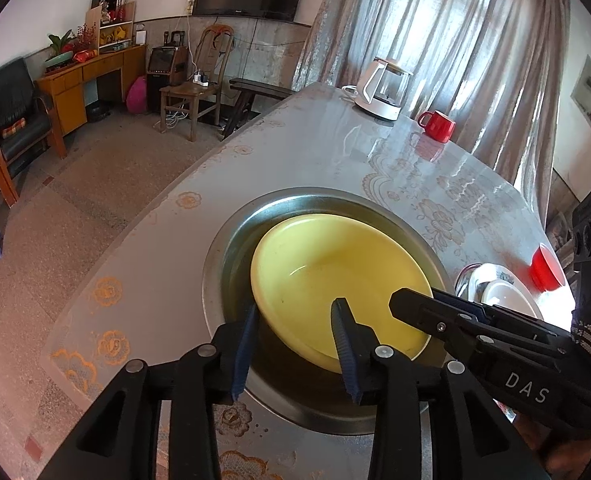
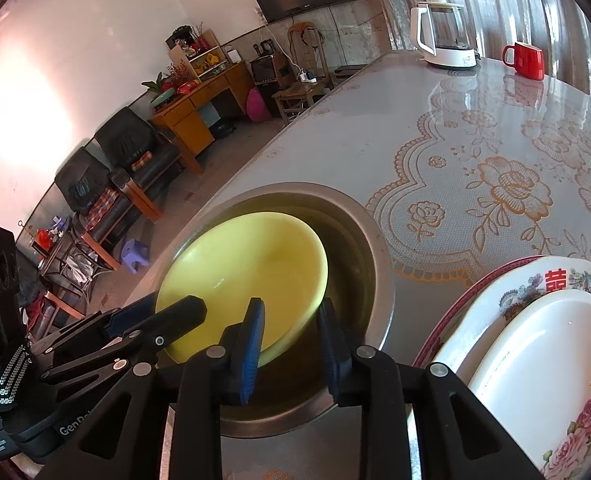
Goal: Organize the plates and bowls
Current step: 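Lift the yellow bowl with both grippers and lower it into the steel basin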
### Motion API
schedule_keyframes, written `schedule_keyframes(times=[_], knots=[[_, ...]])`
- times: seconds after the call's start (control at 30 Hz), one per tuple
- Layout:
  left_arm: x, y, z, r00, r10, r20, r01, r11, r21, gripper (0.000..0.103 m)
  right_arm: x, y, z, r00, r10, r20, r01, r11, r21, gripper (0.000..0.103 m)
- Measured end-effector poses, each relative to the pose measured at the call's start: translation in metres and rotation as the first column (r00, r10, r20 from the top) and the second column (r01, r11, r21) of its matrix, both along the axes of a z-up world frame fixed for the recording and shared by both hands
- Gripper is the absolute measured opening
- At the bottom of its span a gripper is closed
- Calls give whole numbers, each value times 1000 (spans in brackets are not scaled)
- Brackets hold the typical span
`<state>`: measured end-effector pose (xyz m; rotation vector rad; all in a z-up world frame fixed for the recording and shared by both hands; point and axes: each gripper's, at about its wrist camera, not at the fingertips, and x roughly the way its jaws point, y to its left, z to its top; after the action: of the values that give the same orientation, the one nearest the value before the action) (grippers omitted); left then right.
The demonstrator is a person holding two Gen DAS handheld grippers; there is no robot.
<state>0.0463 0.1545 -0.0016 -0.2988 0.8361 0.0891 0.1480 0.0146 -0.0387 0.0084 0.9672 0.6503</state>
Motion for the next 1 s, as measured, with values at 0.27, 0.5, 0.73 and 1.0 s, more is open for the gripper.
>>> schedule_keyframes(times=[0.27, 0.5, 0.73, 1.0], knots=[[-1, -4, 2, 1000, -3, 8, 3, 1000, 17, 44, -2, -2, 3, 999, -12, 33, 12, 1000, -9, 33], [-1, -5, 1, 1000, -2, 6, 2, 1000, 20, 45, 0, -8, 5, 999, -28, 43, 28, 1000, -3, 35], [-1, -7, 5, 1000, -4, 16, 3, 1000, 22, 48, -1, -12, 7, 998, -33, 48, 33, 999, 13, 35], [0, -22, 14, 999, -40, 34, 39, 998, 41, 51, -5, -24, 16, 997, -61, 53, 58, 997, 43, 36]])
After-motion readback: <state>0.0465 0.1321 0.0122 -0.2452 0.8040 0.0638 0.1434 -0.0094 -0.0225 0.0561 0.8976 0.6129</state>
